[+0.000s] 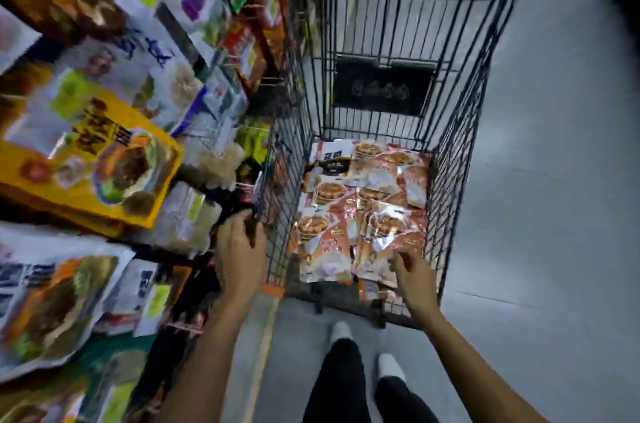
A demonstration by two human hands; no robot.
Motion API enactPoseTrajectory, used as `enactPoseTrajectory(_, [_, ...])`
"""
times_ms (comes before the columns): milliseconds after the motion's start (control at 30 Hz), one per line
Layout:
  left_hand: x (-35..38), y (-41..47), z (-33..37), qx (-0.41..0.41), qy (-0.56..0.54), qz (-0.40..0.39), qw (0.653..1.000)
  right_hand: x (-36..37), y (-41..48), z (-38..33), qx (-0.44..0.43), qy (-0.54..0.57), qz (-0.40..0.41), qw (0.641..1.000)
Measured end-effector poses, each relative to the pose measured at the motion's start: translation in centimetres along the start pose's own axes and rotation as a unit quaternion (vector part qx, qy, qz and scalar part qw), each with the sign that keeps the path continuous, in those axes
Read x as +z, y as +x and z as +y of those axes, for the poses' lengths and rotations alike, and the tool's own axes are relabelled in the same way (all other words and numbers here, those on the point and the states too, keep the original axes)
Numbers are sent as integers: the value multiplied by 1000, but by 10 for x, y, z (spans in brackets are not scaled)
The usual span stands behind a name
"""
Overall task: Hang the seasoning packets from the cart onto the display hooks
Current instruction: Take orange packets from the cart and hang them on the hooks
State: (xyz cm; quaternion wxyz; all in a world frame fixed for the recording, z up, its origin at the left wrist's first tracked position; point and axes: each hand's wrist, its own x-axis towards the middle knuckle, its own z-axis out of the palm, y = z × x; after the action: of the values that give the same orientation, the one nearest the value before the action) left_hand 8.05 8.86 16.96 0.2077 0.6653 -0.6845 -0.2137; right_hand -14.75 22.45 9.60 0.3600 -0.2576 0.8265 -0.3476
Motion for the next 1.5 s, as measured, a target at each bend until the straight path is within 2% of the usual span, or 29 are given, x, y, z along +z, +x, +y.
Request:
enactPoseTrajectory(100, [27, 48, -17, -13, 23, -32, 999, 21, 44, 24, 59, -25, 20, 998])
enactPoseTrajectory(233, [63, 81, -37, -39, 24, -74, 996, 50, 86, 63, 144, -52, -4, 988])
enactPoseTrajectory(400, [88, 92, -52, -4, 36, -58, 998, 77, 117, 99, 271, -84, 0, 959])
enactPoseTrajectory(600, [93, 95, -56, 42, 26, -74, 996, 91, 123, 100, 302, -93, 82, 945])
enactPoseTrajectory(733, [94, 96, -55, 55, 18, -69, 996, 92, 126, 99, 323, -150, 67, 932])
enactPoseTrajectory(833, [94, 98, -57, 65, 16, -67, 995, 97, 131, 103, 342, -104, 46, 933])
enactPoseTrajectory(967, [94, 98, -58, 74, 8, -69, 995, 107, 130, 97, 327, 32, 39, 944])
enactPoseTrajectory(1067, [92, 99, -59, 85, -2, -76, 994, 108, 123, 82, 280, 79, 13, 957])
enactPoseTrajectory(1267, [80, 98, -59, 78, -3, -109, 991, 79, 100, 47, 98, 55, -16, 994])
enactPoseTrajectory(1367, [66, 92, -49, 61, 4, -95, 994, 57, 92, 25, 76, 125, -36, 988])
enactPoseTrajectory(1500, [48, 80, -24, 97, -11, -33, 995, 32, 84, -14, 69, 258, -79, 960])
